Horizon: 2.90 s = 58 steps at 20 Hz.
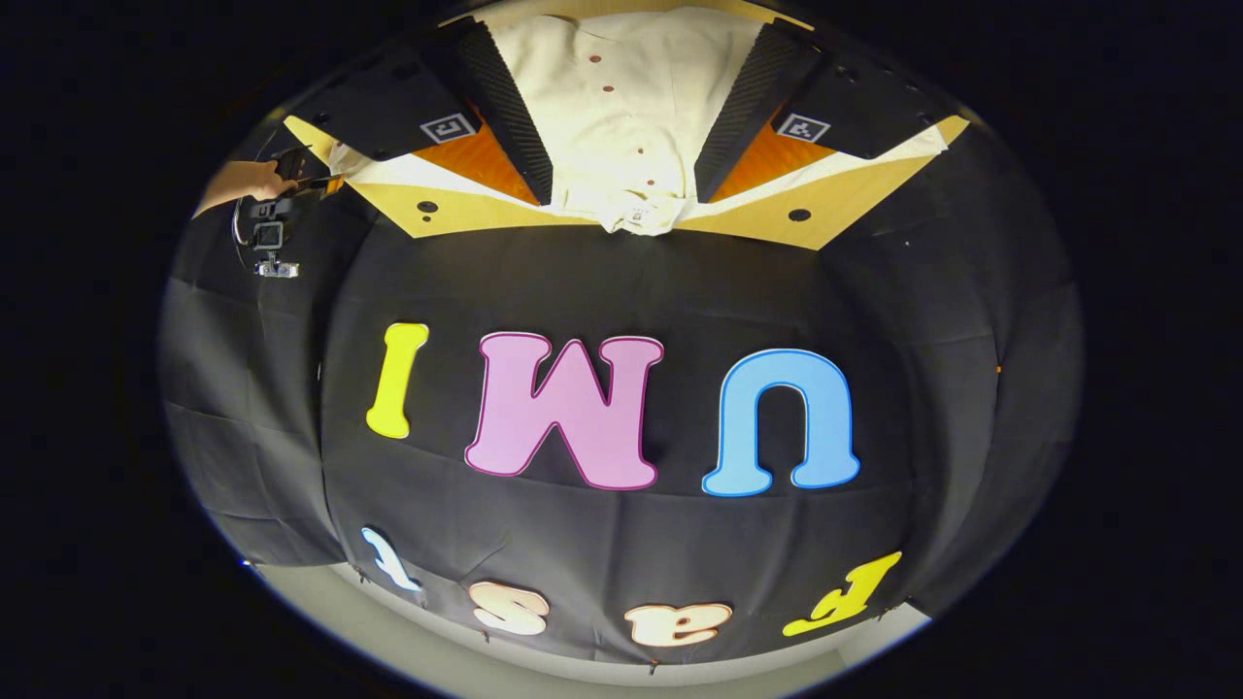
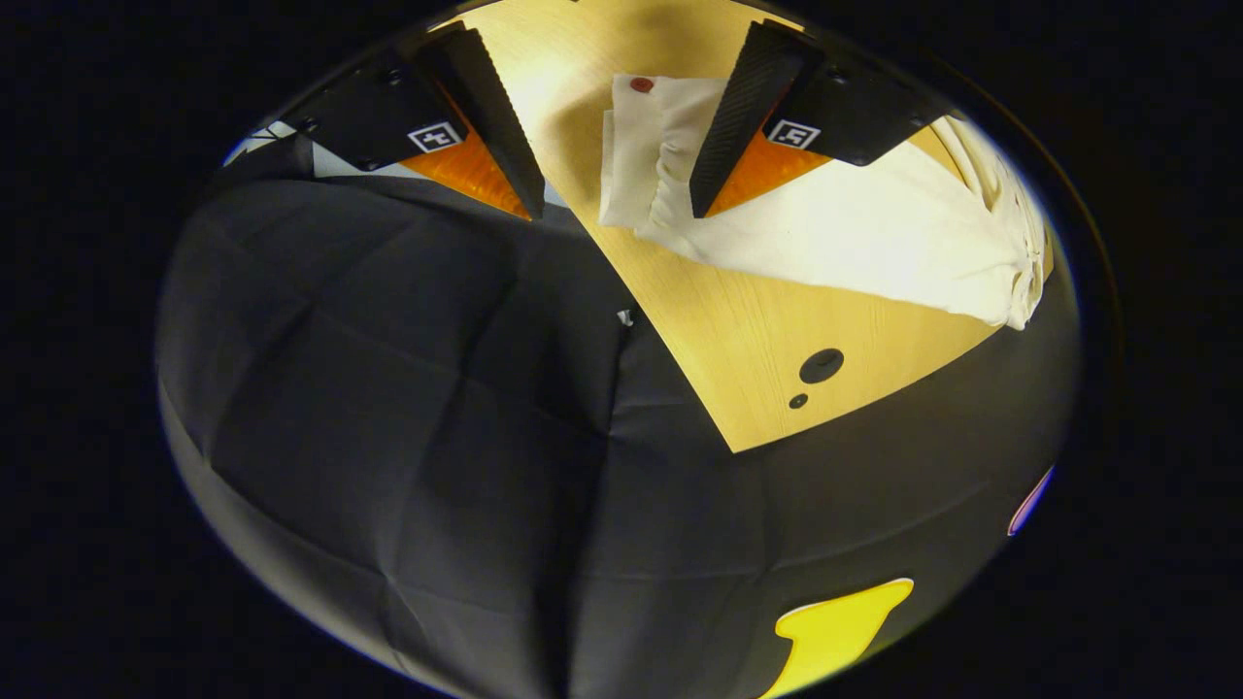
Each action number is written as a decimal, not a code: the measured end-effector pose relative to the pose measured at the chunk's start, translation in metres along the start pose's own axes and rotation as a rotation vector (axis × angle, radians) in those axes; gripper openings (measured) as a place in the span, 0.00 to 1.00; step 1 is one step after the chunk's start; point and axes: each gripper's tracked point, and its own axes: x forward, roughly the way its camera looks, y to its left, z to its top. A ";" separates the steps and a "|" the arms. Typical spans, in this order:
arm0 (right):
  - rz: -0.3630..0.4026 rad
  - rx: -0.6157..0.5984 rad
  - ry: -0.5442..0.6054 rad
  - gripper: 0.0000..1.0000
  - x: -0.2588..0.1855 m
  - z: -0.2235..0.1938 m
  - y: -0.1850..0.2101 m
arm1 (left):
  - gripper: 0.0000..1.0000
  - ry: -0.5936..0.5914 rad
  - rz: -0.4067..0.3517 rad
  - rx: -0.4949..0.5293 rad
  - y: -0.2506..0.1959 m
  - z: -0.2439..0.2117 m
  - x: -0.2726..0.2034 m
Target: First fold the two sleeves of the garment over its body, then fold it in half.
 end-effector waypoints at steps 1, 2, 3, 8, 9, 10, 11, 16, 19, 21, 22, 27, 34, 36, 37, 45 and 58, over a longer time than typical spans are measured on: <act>0.001 -0.012 0.017 0.97 0.002 -0.005 -0.001 | 0.96 0.008 -0.003 -0.001 -0.002 -0.003 0.001; 0.003 -0.025 0.031 0.97 0.003 -0.009 -0.001 | 0.96 0.014 -0.007 -0.002 -0.003 -0.004 0.003; 0.002 -0.035 0.041 0.96 0.004 -0.012 -0.003 | 0.96 0.018 -0.010 0.000 -0.004 -0.005 0.004; 0.028 -0.039 0.083 0.53 0.006 -0.019 0.004 | 0.96 0.027 -0.017 0.013 -0.003 -0.007 0.008; 0.048 -0.023 0.115 0.40 0.005 -0.026 0.010 | 0.96 0.029 -0.016 0.009 -0.001 -0.008 0.008; 0.040 -0.011 0.122 0.29 0.004 -0.027 0.011 | 0.96 0.030 -0.012 0.006 0.002 -0.009 0.007; 0.025 -0.007 0.098 0.18 0.006 -0.021 0.012 | 0.96 0.032 -0.006 0.003 0.007 -0.010 0.006; 0.056 -0.052 0.000 0.05 -0.013 0.004 0.038 | 0.96 0.055 0.022 -0.027 0.038 -0.024 0.006; 0.115 -0.089 -0.057 0.05 -0.042 0.022 0.072 | 0.96 0.043 0.058 -0.021 0.068 -0.022 0.003; 0.170 -0.140 -0.091 0.05 -0.067 0.035 0.102 | 0.96 0.032 0.078 -0.013 0.091 -0.021 0.002; 0.195 -0.172 -0.104 0.05 -0.079 0.042 0.122 | 0.96 0.028 0.088 -0.008 0.101 -0.022 0.000; 0.372 -0.295 -0.195 0.04 -0.154 0.068 0.255 | 0.96 0.015 0.147 -0.023 0.158 -0.025 -0.011; 0.624 -0.438 -0.218 0.05 -0.243 0.032 0.447 | 0.96 0.022 0.218 -0.086 0.231 -0.042 -0.028; 0.689 -0.466 -0.201 0.05 -0.255 0.008 0.495 | 0.96 0.028 0.233 -0.101 0.251 -0.050 -0.031; 0.716 -0.489 -0.195 0.05 -0.262 -0.006 0.518 | 0.96 0.033 0.239 -0.108 0.261 -0.054 -0.031; 0.836 -0.657 -0.142 0.05 -0.280 -0.113 0.652 | 0.96 0.095 0.306 -0.164 0.332 -0.109 -0.028; 0.835 -0.678 -0.322 0.98 -0.319 -0.107 0.639 | 0.96 0.221 0.484 -0.268 0.425 -0.199 -0.032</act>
